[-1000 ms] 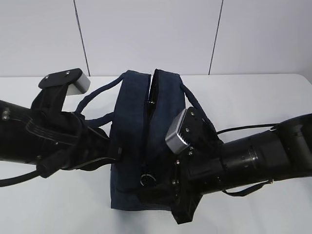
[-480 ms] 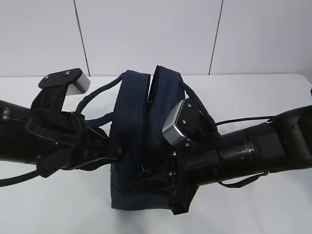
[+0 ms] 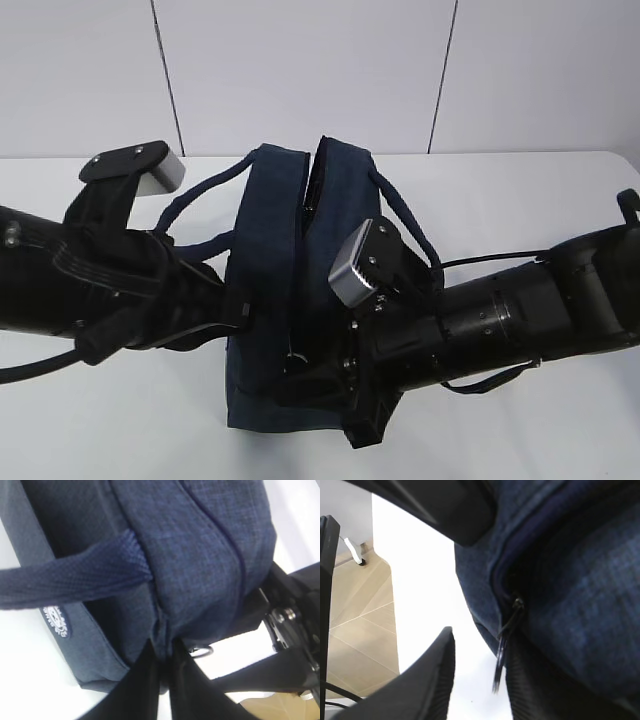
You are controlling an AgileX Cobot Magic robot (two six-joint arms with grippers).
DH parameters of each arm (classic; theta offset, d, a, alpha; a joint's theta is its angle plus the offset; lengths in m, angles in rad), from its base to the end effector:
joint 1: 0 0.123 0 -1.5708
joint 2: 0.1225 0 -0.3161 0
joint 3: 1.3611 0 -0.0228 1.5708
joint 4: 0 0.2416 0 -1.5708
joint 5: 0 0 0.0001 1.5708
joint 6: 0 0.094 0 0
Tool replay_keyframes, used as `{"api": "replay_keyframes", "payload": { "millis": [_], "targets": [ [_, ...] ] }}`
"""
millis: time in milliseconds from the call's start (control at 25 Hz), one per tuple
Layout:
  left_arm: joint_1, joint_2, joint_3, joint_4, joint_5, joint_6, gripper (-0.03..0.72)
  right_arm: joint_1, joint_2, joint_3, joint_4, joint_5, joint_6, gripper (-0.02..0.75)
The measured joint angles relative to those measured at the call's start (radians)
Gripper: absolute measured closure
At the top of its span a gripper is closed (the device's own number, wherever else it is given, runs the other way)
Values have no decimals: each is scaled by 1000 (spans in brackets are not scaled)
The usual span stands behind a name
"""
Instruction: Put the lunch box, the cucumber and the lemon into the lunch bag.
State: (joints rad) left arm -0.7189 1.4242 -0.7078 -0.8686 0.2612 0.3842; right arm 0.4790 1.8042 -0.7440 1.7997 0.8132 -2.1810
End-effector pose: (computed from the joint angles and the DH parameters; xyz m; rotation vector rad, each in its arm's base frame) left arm 0.1874 -0.1887 0.2491 0.4136 2.4669 -0.7729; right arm 0.2481 0.2038 0.1878 -1.1936 1.8929 1.0033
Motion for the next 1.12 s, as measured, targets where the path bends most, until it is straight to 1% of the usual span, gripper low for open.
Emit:
{"api": "replay_keyframes", "payload": {
  "millis": [280,520,880,960,1000,1080,1120],
  "targets": [
    [0,0,0,-2,0,0,684,0,2,0,0,-14,-2,494],
    [0,0,0,-2,0,0,684,0,2,0,0,-39,-2,545],
    [0,0,0,-2,0,0,684,0,2,0,0,-39,-2,563],
    [0,0,0,-2,1,0,684,0,2,0,0,-39,-2,592],
    [0,0,0,-2,1,0,684,0,2,0,0,-39,-2,619],
    [0,0,0,-2,1,0,684,0,2,0,0,-41,-2,703],
    [0,0,0,-2,2,0,684,0,2,0,0,-41,-2,726]
  ]
}}
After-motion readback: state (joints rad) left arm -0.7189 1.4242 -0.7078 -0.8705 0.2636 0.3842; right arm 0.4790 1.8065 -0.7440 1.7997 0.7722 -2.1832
